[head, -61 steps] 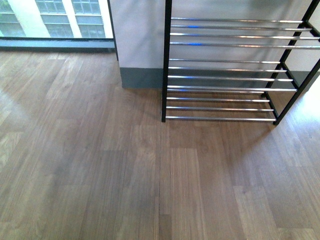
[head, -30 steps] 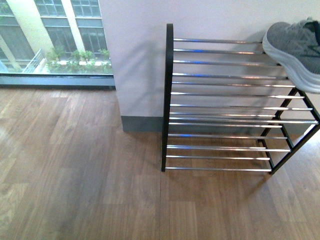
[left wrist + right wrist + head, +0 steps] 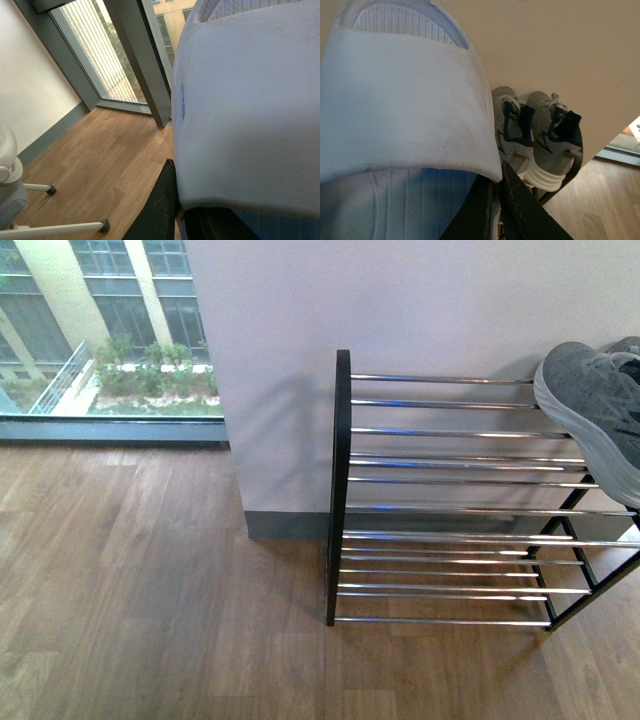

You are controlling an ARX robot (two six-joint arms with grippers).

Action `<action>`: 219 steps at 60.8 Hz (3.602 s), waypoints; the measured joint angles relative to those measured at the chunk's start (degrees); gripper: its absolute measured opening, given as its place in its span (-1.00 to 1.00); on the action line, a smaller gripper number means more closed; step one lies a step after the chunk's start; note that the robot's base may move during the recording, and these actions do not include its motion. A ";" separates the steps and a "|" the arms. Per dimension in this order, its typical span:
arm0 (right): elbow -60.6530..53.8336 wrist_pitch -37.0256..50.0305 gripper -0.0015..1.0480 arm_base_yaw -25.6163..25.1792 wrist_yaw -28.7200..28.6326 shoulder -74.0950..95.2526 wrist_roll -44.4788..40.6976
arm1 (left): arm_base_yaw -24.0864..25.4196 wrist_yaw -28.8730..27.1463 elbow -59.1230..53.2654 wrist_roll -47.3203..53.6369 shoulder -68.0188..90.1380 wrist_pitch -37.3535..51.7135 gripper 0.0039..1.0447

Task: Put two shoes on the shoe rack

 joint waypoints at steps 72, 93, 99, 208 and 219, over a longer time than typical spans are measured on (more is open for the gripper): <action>13.14 28.52 -0.97 28.85 14.58 43.10 5.11 | 0.00 -0.28 0.00 0.02 0.00 0.00 -0.97; 27.04 33.70 -0.97 30.58 21.97 68.87 4.33 | 0.00 -0.28 0.00 0.02 0.00 0.00 -0.97; 30.67 33.62 -0.97 30.69 24.17 73.77 4.31 | 0.00 -0.28 0.00 0.02 0.00 0.00 -0.97; 56.11 24.30 -0.97 22.60 39.34 100.28 9.09 | 0.00 -0.28 0.00 0.00 0.00 0.00 -0.97; 58.66 20.87 -0.97 21.97 40.81 100.37 13.99 | 0.00 -0.26 0.00 0.02 0.00 0.00 -0.97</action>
